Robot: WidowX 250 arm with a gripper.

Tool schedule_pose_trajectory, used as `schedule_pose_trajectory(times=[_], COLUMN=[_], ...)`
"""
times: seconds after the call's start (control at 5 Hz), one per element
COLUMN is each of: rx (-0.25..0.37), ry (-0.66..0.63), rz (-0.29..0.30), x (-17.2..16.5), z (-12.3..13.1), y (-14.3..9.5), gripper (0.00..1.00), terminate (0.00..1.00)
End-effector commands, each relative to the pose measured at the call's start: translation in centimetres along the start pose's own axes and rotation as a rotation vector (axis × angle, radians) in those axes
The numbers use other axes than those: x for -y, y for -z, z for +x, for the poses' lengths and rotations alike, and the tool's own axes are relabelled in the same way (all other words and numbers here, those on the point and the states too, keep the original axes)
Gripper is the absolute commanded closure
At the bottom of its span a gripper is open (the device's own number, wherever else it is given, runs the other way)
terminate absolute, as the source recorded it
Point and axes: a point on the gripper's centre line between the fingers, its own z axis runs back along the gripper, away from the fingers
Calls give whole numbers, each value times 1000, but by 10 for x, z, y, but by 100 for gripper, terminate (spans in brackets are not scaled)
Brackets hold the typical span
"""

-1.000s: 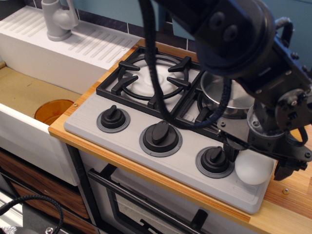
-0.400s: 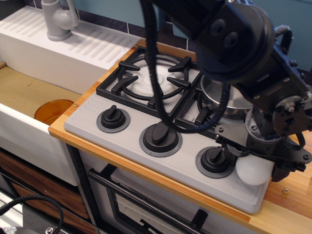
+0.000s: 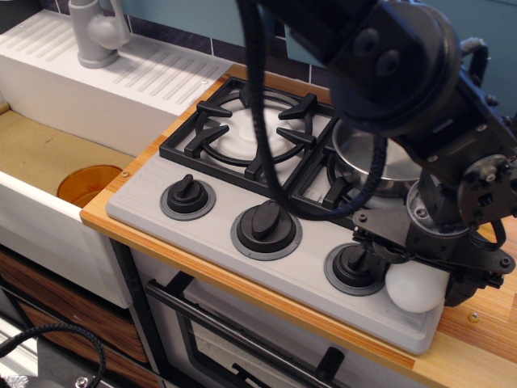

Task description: Put egg in pot or pan an put pot or pan on stove

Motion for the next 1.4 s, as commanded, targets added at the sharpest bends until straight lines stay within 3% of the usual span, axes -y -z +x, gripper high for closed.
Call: schedule_pose_trajectory(times=[0.0, 0.4, 0.8, 1.2], rx=[-21, -76, -103, -92], ry=[1, 30, 90, 113], rz=[-2, 1, -40, -85], x=[8, -2, -26, -34], z=[27, 61, 110, 134], y=[-50, -69, -59, -34], gripper=[100, 100, 100, 100], terminate=[0, 0, 0, 0])
